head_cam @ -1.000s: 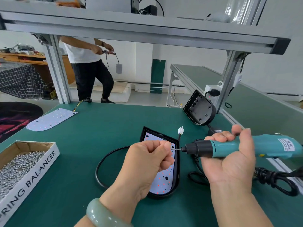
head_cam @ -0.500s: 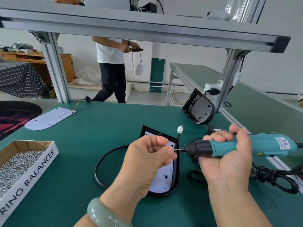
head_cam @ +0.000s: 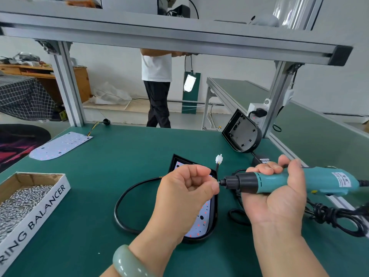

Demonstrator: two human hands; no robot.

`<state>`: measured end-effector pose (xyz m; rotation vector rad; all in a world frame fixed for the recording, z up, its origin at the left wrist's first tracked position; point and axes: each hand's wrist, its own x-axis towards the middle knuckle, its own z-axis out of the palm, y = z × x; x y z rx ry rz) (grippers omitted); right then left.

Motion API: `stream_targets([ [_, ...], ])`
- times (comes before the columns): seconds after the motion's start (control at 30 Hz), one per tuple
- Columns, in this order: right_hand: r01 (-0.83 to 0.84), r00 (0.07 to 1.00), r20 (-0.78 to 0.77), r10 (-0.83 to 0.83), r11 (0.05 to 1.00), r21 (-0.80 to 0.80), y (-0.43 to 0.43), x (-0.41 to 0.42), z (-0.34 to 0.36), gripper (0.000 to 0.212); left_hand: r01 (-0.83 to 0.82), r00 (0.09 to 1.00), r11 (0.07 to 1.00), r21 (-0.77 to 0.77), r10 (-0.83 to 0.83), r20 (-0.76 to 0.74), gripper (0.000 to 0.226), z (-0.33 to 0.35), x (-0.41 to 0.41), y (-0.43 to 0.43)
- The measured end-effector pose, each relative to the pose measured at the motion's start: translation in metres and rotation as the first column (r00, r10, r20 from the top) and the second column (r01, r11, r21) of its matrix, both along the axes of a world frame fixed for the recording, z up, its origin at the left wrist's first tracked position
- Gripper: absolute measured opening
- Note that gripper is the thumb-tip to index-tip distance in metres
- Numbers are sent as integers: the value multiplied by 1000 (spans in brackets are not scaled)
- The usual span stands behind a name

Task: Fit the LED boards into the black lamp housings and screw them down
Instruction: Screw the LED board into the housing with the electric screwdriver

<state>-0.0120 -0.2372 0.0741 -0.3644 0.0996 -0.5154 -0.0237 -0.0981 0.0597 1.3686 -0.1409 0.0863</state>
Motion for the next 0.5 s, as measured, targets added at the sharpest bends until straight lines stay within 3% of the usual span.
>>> stream_targets([
  [0.1, 17, 1000, -7, -17, 1000, -12, -1, 1, -1, 19, -15, 1000, 996, 87, 13, 24, 27, 3, 0, 0],
  [0.17, 28, 1000, -4, -28, 1000, -12, -4, 1, -1, 19, -141, 988, 974, 175, 127, 88, 26, 6, 4, 9],
  [0.23, 48, 999, -17, -48, 999, -11, -9, 2, -1, 20, -336, 942, 868, 366, 299, 155, 28, 7, 10, 26],
  [0.3, 75, 996, -54, -77, 997, -26, -13, 5, -1, 21, -389, 909, 711, 586, 400, 119, 44, 6, 16, 42],
  [0.33, 90, 993, -75, -94, 995, -45, -15, 8, -1, 21, -338, 910, 691, 639, 414, 34, 51, 3, 20, 48],
  [0.4, 108, 988, -101, -119, 989, -103, -17, 15, 0, 19, -176, 921, 794, 582, 342, -188, 50, -3, 24, 51],
  [0.43, 109, 987, -102, -124, 984, -139, -16, 20, 1, 17, -91, 926, 840, 534, 269, -266, 42, -5, 25, 50],
  [0.5, 102, 988, -87, -124, 970, -222, -13, 30, 3, 13, 55, 935, 835, 548, 149, -322, 23, -10, 26, 47],
])
